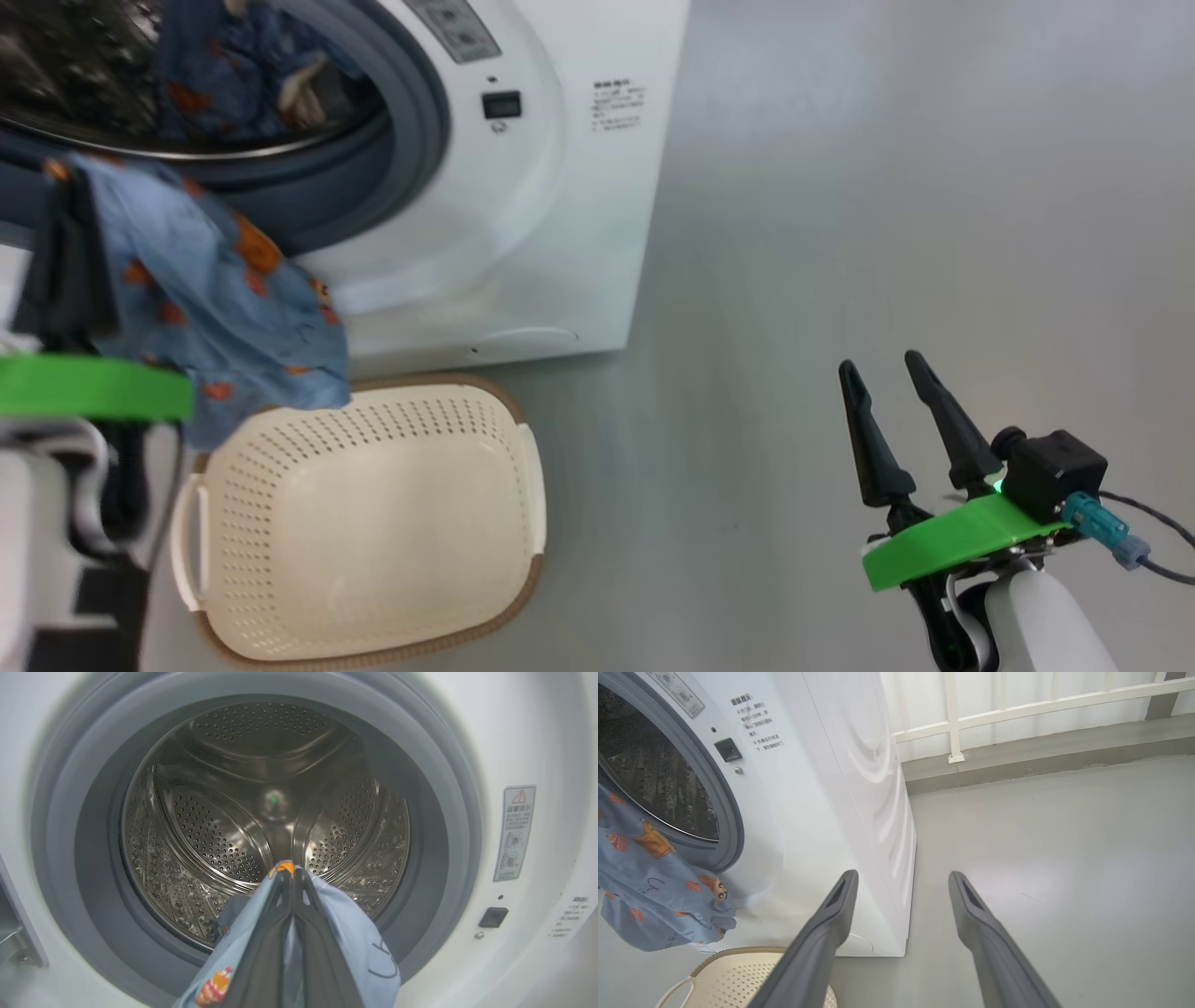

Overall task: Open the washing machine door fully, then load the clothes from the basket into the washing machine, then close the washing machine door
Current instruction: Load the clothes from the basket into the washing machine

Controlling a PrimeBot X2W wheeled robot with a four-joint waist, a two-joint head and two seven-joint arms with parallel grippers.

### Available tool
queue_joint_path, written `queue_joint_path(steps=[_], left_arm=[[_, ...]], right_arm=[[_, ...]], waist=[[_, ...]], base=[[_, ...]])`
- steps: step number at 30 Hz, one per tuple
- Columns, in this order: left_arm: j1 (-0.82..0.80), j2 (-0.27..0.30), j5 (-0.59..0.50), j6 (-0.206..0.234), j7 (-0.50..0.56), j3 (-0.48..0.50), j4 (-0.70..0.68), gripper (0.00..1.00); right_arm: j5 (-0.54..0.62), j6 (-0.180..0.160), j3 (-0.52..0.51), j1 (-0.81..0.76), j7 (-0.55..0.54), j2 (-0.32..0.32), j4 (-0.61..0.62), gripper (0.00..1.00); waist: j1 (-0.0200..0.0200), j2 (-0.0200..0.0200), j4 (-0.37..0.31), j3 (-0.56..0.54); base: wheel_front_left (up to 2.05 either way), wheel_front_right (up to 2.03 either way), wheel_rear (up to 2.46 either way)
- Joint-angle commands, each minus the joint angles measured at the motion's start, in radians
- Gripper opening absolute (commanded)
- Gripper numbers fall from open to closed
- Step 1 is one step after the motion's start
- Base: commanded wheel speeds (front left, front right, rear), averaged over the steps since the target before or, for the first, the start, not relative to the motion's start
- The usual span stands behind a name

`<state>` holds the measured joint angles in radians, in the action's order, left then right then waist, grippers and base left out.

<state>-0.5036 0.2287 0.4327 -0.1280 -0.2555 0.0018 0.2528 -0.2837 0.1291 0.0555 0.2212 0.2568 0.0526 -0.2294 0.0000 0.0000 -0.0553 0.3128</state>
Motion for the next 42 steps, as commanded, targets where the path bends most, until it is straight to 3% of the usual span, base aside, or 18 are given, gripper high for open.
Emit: queue_joint_path(steps=[1,10,26,42], left_arm=[[-0.057,0.053,0.011,-0.003,-0.006,0.039,-0.012,0.0],[-0.293,0.164,0.066,-0.003,-0.006,0.018,0.102,0.0],[-0.71,0.39,0.121,-0.003,-0.006,-0.139,0.36,0.0],[-1.091,0.545,0.156,-0.003,-0.006,-0.33,0.452,0.0]], right_arm=[[0.0,0.002,0.025,0.018,0.005,-0.002,0.03,1.0],[-0.017,0.002,0.03,0.048,0.005,-0.002,0.067,1.0],[-0.101,0.002,0.064,0.1,0.005,-0.002,0.119,1.0],[-0.196,0.002,0.14,0.139,0.005,-0.002,0.133,1.0]], waist=[[0.0,0.0,-0.044,0.064],[0.0,0.0,-0.112,0.214],[0.0,0.0,-0.23,0.45],[0.0,0.0,-0.316,0.55]], base=[[0.0,0.0,0.0],[0.0,0.0,0.0],[0.0,0.0,0.0],[0.0,0.0,0.0]])
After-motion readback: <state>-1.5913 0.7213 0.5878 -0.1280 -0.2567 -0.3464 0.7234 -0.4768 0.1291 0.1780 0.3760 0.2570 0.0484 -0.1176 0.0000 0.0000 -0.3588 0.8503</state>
